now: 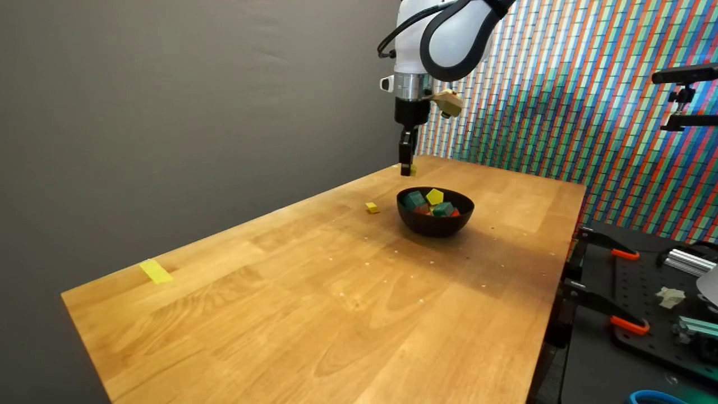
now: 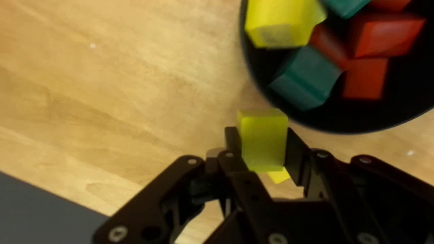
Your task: Put all the toy blocks into the bowl.
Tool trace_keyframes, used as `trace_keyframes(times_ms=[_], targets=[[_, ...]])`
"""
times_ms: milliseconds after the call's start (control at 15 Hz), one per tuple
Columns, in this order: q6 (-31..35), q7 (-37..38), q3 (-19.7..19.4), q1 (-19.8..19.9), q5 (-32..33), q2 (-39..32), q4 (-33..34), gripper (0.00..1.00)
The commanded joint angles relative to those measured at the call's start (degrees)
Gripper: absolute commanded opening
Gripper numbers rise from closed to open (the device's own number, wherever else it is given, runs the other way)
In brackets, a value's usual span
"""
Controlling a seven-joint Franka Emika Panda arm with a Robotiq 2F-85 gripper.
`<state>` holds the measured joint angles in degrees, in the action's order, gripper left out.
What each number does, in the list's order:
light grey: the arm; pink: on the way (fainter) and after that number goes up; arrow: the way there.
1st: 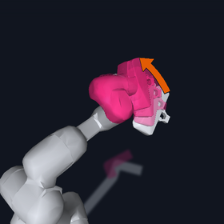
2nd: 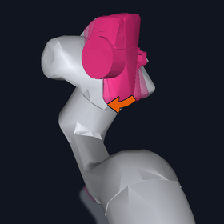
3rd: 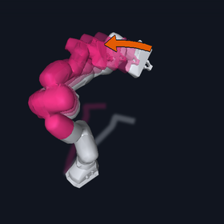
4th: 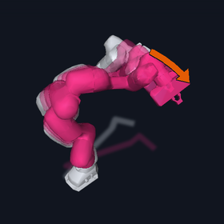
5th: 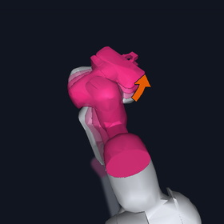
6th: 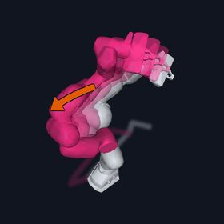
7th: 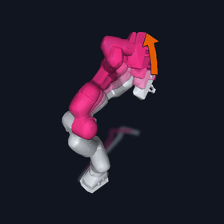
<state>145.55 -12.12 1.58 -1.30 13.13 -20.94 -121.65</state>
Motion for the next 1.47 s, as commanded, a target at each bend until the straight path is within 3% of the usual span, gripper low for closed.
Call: trace_keyframes(times_ms=[0, 200, 267, 333, 467, 667, 733, 867, 1000, 1067, 1400], targets=[[-2.75, -7.76, 4.14, 4.23, -10.46, 12.12, -14.49, 0.1], [-4.9, -11.46, 3.74, 4.65, -16.87, 15.18, -20.08, 0.1], [-4.43, -11.69, 3.3, 4.42, -18.24, 15.93, -21.51, 0.6], [-2.51, -10.44, 2.59, 3.93, -17.49, 16.9, -23.25, 0.61], [1.63, -11.76, 2.34, 3.96, -19.77, 19.32, -26.62, 0.75], [8.23, -16.0, 2.4, 3.91, -28.69, 24.25, -31.57, 0.98], [9.79, -17.36, 2.0, 3.71, -32.1, 25.97, -33.18, 1.0], [10.71, -15.65, 0.18, 3.18, -32.76, 27.39, -35.75, 1.0], [15.48, -10.43, -0.58, 3.03, -26.93, 26.58, -38.0, 1.0], [10.47, -13.8, -1.32, 2.15, -29.51, 24.77, -34.31, 1.0], [14.57, -10.54, -1.27, 1.98, -24.46, 24.35, -35.1, 1.0]])
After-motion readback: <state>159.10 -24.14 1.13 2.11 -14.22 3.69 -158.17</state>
